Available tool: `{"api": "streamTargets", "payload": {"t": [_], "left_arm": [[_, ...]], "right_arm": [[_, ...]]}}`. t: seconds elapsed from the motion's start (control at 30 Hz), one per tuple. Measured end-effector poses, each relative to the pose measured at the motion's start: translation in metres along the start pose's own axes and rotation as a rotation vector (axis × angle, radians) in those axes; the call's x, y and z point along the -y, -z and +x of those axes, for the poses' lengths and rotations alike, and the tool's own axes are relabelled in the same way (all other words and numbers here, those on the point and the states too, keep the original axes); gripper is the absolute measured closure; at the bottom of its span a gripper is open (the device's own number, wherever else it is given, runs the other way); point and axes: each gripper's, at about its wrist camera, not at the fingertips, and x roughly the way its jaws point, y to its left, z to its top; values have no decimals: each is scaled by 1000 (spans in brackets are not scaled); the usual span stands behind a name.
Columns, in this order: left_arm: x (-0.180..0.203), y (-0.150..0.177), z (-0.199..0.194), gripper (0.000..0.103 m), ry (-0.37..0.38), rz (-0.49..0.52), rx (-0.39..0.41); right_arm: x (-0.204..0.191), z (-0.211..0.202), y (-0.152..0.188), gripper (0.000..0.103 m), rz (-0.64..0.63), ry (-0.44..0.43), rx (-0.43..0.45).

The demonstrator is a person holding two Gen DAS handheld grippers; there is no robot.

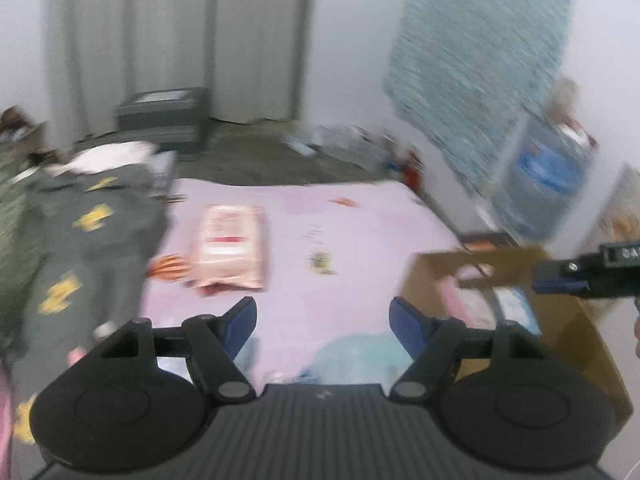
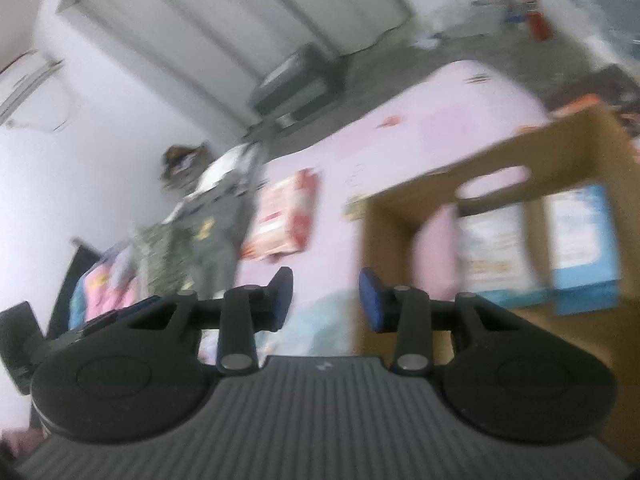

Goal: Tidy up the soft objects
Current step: 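Move the right gripper back to the items beside the wet-wipes pack, then grasp the blue-white pad pack with the right gripper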

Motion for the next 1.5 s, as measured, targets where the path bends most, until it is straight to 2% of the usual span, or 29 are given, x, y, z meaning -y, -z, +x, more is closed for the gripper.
{"api": "streamTargets", "payload": {"t": [0.13,0.3,0.53,0.77,0.87,1.07,1.2,1.37,1.5], "left_arm": [[-45,22,-21,28,-70,-80,25],[-85,53,-30,28,-143,-130,36],[-110,92,-25,33,-149,-150,57],[-117,115,9,48,-130,-158,56],[-124,119,32,55,-117,-179,8],[-145,122,67,54,-91,-246,-64],[-156,124,84,49,-59,-288,-109],[-168,125,102,49,-3,-338,-134],[-169,123,103,49,25,-356,-106]], "right_arm": [[-49,29,8,62,-49,-69,-52],[-96,72,25,62,-75,-113,-136],[-138,123,59,60,-52,-168,-194],[-152,187,93,60,-10,-149,-260],[-157,221,98,59,-4,-113,-308],[-165,282,101,53,3,-61,-384],[-164,318,102,53,12,-13,-430],[-152,339,103,53,58,-7,-459],[-143,340,98,53,93,-17,-453]]}}
